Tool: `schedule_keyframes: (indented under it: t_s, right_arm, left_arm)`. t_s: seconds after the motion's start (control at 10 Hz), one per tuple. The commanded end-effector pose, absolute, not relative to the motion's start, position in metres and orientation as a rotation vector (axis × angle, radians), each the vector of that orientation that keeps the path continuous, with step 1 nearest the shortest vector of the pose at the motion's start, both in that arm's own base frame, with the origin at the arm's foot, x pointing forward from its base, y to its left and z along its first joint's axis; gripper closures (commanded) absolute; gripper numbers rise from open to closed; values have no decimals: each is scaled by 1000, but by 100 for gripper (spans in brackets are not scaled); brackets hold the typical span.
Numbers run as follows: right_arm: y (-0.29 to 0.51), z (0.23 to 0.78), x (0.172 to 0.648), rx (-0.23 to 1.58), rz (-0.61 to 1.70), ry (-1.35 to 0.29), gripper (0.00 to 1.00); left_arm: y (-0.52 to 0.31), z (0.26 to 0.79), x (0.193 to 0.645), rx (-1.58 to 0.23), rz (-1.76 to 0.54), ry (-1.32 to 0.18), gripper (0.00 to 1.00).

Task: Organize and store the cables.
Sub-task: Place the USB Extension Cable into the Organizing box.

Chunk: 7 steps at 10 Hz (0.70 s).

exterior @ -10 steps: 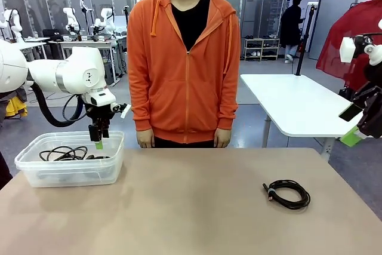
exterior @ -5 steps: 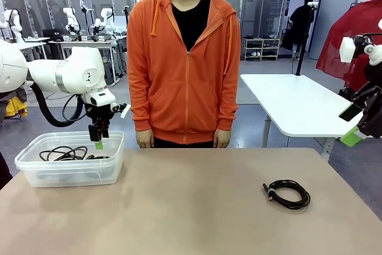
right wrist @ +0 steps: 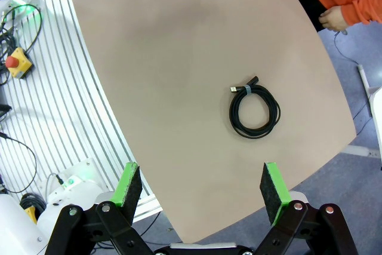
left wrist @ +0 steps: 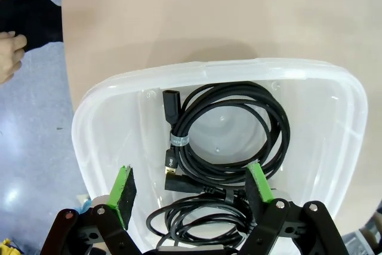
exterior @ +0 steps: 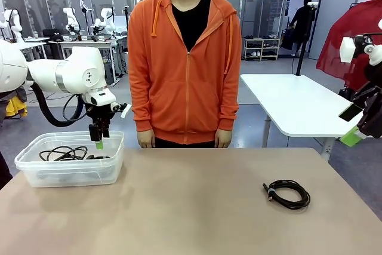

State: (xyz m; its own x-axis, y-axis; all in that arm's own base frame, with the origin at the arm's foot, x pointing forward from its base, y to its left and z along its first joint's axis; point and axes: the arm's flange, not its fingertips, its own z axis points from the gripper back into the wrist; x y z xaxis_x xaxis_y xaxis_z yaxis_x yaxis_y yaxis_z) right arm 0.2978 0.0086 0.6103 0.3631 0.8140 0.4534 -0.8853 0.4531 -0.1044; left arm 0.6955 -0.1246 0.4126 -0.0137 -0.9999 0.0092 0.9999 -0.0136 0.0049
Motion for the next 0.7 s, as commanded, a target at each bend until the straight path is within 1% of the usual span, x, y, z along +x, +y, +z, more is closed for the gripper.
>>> schedule_keyframes:
  t_s: [0.0,0.2,0.3,0.4,0.5,0.6]
  right_arm:
    - [9,632,295,154,1036,-457,0]
    - [24,631,301,73,862,-381,0]
    - [27,627,306,82,802,-360,0]
    - [27,624,313,82,726,-353,0]
    - [28,619,319,70,675,-348,0]
    - [34,612,323,64,620,-329,0]
  left_arm:
    - [-124,442,653,-7,-1613,-69,7]
    - [-126,484,595,-34,-1557,-149,7]
    - [-124,505,569,-8,-1550,-177,7]
    - [-120,523,546,-99,-1525,-247,7]
    - [-122,539,520,-143,-1467,-309,7]
    - [-126,558,484,-94,-1415,-354,7]
